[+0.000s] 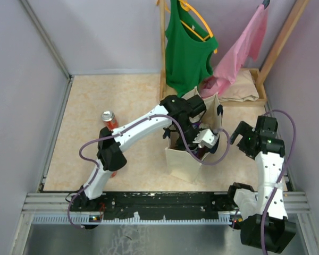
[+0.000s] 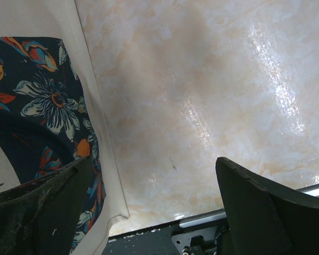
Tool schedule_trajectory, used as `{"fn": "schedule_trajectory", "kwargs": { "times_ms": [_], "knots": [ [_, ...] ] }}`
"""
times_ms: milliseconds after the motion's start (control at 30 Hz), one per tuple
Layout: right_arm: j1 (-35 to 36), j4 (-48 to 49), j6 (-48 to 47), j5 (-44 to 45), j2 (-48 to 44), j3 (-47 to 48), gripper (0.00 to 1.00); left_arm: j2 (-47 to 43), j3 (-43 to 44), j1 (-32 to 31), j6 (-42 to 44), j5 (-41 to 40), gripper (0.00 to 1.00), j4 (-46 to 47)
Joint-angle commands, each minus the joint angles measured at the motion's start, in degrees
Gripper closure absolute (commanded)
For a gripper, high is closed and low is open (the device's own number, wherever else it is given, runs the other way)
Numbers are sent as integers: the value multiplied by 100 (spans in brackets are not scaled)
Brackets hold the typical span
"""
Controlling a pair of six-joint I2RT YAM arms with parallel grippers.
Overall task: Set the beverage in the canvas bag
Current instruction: Place the drink in the canvas bag.
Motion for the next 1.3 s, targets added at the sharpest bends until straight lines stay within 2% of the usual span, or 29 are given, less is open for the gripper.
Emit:
{"fn": "schedule_trajectory", "kwargs": {
  "times_ms": [0,567,867,1133,1200,1267],
  "knots": [
    [-48,38,-9,66,-52,191,1,105,-75,-128,-12,87,100,135],
    [-48,100,-99,104,148,239,1,282,-698,-307,-765,-690,100,1025],
    [-48,82,-106,129,157,259,1,323,-970,-369,-694,-668,100,799],
    [-48,126,-84,76,174,259,1,242,-1332,-369,-873,-817,100,1023],
    [-52,135,-84,77,183,267,1,250,-1325,-369,-894,-862,97,1045],
    [-53,134,-84,73,191,277,1,254,-1317,-369,-895,-895,87,1052]
  ]
}}
